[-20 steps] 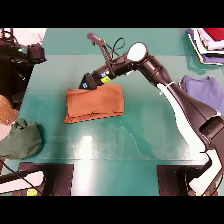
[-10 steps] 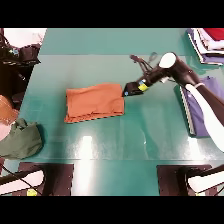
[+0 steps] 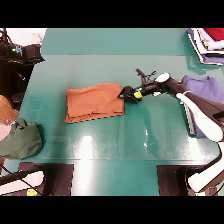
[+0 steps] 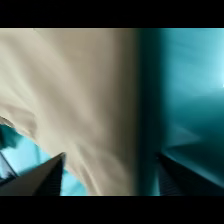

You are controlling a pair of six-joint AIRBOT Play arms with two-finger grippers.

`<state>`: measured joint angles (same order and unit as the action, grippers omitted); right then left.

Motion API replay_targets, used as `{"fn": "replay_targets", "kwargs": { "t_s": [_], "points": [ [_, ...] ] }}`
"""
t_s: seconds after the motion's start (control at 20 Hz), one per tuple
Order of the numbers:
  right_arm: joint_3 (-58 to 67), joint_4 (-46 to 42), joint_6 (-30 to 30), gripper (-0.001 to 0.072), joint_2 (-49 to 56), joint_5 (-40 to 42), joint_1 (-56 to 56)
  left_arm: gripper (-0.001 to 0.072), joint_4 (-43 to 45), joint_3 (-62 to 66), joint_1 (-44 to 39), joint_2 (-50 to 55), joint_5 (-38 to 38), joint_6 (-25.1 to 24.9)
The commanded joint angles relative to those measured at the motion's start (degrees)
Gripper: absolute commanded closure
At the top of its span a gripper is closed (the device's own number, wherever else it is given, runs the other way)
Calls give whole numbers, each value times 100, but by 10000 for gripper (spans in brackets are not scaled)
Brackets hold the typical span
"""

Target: Fold the shirts.

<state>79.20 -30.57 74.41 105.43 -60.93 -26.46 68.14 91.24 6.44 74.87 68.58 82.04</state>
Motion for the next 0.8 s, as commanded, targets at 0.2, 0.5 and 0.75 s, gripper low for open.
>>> {"fn": "replay_targets", "kwargs": {
  "t_s": [0.2, 0.5, 0.75],
  "points": [
    [1462, -68, -238, 696, 756, 50, -726, 683, -90, 0, -116, -4, 7, 0],
    [2159, -914, 122, 696, 184, -111, 243, 685, -83, 0, -160, -7, 173, 2],
    [2157, -1812, 752, 696, -935, -144, 2044, 684, -74, 0, -765, -4, -28, 4]
  ]
}}
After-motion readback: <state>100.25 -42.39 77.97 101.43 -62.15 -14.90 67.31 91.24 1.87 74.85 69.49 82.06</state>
